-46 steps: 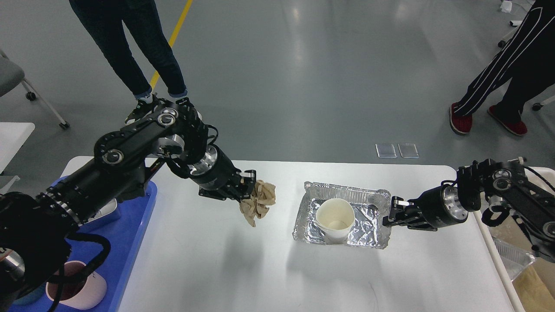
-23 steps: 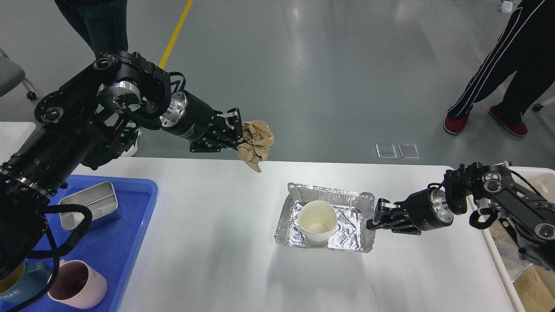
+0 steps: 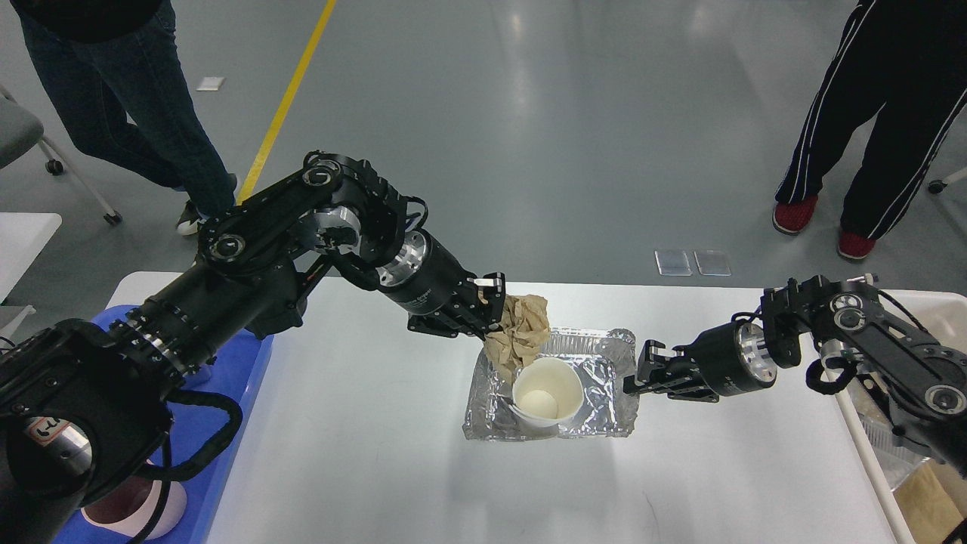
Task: Tidy desktop
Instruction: 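Lift the brown paper and place it into the foil tray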
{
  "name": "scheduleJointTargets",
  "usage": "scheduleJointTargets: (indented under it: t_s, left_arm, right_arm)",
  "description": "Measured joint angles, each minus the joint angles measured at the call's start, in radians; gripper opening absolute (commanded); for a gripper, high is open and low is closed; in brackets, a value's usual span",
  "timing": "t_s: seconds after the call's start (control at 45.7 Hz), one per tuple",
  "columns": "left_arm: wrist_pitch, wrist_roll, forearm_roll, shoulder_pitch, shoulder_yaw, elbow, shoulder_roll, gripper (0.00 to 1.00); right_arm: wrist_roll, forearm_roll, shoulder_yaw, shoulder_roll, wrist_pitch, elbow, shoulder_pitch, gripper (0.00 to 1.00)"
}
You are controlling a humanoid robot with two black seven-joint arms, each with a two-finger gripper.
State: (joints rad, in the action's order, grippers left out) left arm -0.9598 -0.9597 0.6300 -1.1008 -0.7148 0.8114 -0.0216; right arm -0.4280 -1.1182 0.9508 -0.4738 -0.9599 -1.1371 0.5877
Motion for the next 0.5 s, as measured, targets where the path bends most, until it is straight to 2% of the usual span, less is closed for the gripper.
scheduleJointTargets:
  t_s: [0.372, 0.503]
  left_arm:
    - [0.0, 0.0, 0.007, 0.033, 0.003, -0.008, 0.033, 0.08]
    - [0.0, 0.0, 0.008, 0.042, 0.003, -0.008, 0.033, 0.19]
  right_arm:
    - [0.0, 0.0, 0.002, -0.008, 0.0, -0.009, 0.0, 0.0]
    - [0.0, 0.0, 0.002, -0.008, 0.0, -0.011, -0.001, 0.0]
